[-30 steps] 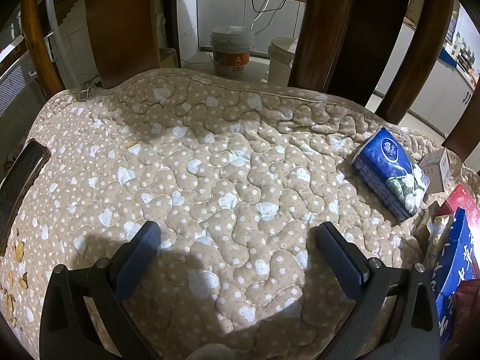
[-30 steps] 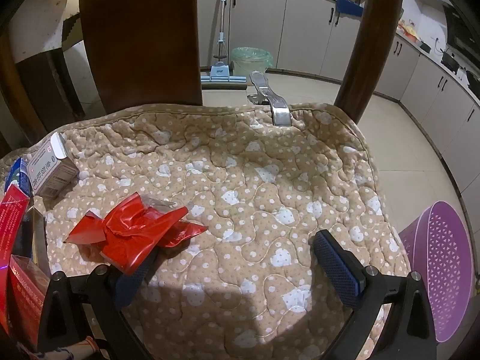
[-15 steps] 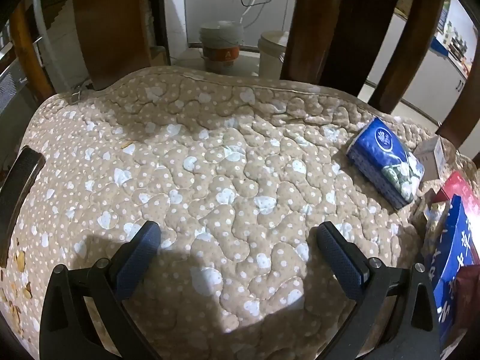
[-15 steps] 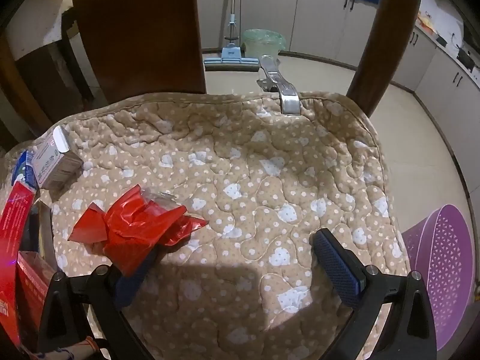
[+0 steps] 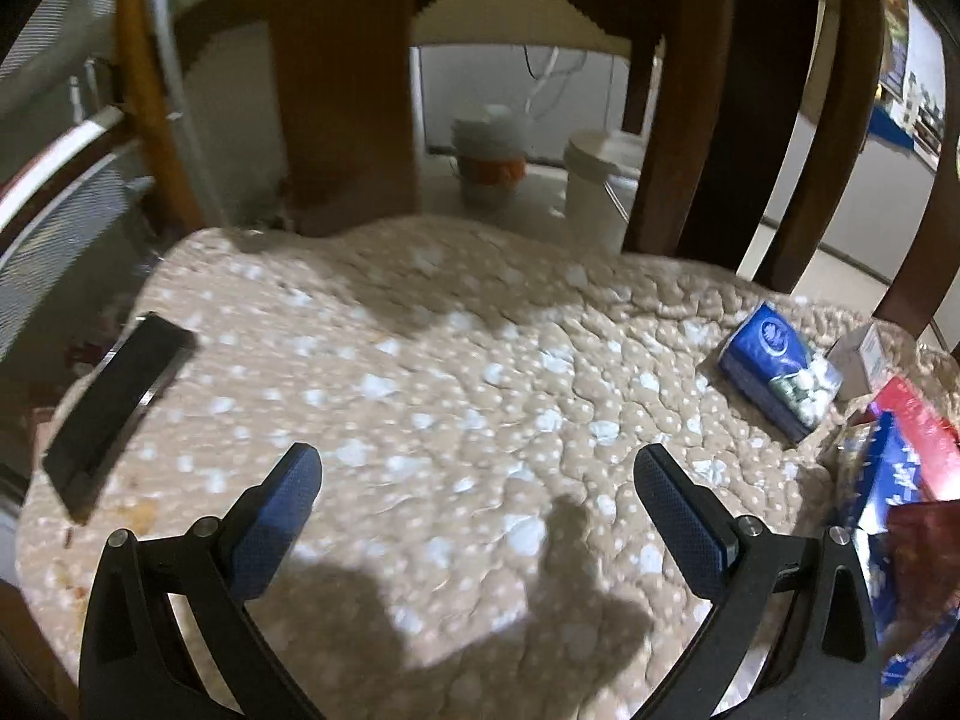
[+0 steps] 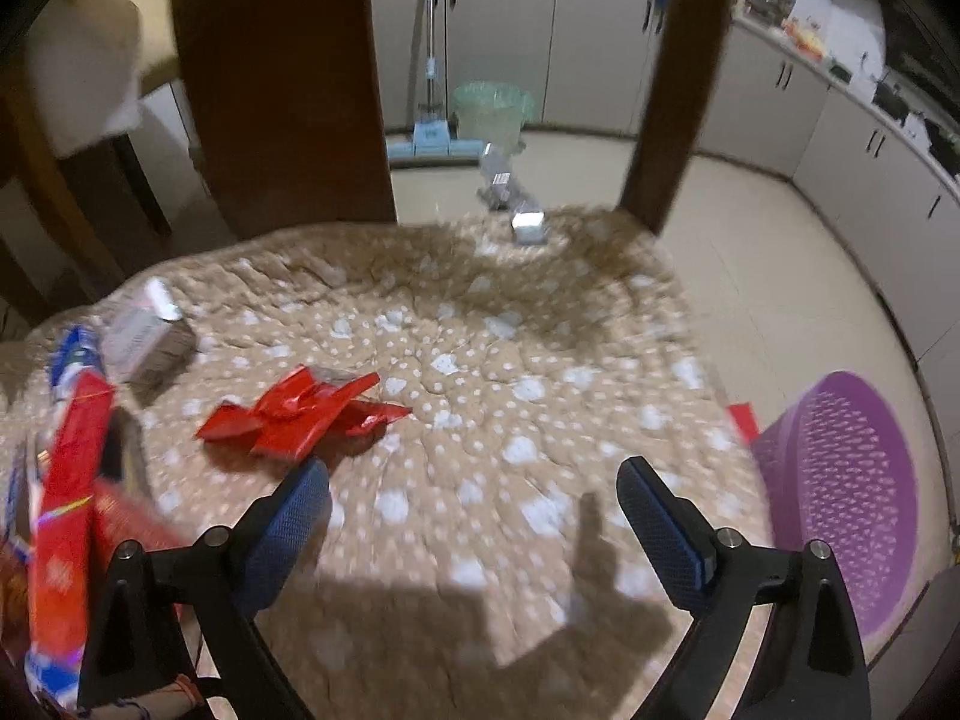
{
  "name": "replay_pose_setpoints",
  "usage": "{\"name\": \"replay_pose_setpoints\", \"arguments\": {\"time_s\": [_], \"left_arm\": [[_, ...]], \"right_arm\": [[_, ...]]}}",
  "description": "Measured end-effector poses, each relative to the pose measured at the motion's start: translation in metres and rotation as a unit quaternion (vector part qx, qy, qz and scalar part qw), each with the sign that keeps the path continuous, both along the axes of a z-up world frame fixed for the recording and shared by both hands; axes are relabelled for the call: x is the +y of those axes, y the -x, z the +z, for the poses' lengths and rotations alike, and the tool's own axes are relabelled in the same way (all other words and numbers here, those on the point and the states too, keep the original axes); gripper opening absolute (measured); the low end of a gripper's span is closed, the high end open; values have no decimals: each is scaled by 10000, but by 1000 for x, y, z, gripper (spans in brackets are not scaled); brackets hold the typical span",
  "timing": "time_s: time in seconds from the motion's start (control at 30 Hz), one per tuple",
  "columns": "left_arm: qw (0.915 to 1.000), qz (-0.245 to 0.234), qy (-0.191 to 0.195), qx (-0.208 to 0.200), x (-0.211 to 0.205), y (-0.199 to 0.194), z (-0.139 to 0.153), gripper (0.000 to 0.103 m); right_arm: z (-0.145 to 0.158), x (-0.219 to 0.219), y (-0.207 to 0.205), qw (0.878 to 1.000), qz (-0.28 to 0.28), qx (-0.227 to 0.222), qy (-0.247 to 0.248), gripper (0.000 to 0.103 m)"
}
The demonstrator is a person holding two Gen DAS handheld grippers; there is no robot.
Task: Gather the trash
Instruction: 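Move both grippers over the table toward the pile of trash, then grasp the clear plastic bag with left gripper while right grasps blue-white toothpaste box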
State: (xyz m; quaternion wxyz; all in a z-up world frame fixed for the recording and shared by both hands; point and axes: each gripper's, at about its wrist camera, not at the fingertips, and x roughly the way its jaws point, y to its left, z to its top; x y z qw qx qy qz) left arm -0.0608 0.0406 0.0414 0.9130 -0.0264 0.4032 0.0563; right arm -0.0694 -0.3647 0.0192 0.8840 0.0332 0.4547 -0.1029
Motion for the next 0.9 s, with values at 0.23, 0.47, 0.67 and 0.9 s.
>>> {"name": "replay_pose_setpoints", "arguments": {"time_s": [0.23,0.47,0.67,0.9], "left_arm": [[9995,158,-119,-230,-9,53,41,103],[9995,272,-121,-114,-30,88,67,103],[9996,-71,-248,-116,-63,124,84,103],[9976,-556,-279,-293,-99,162,103,103]], "right_arm": [[69,-10,82,9895,99,-1407,320,102],[90,-3,116,9853,613,-1597,-13,103],[89,5,149,9865,628,-1507,126,103],[97,5,186,9849,472,-1648,248,103]]}}
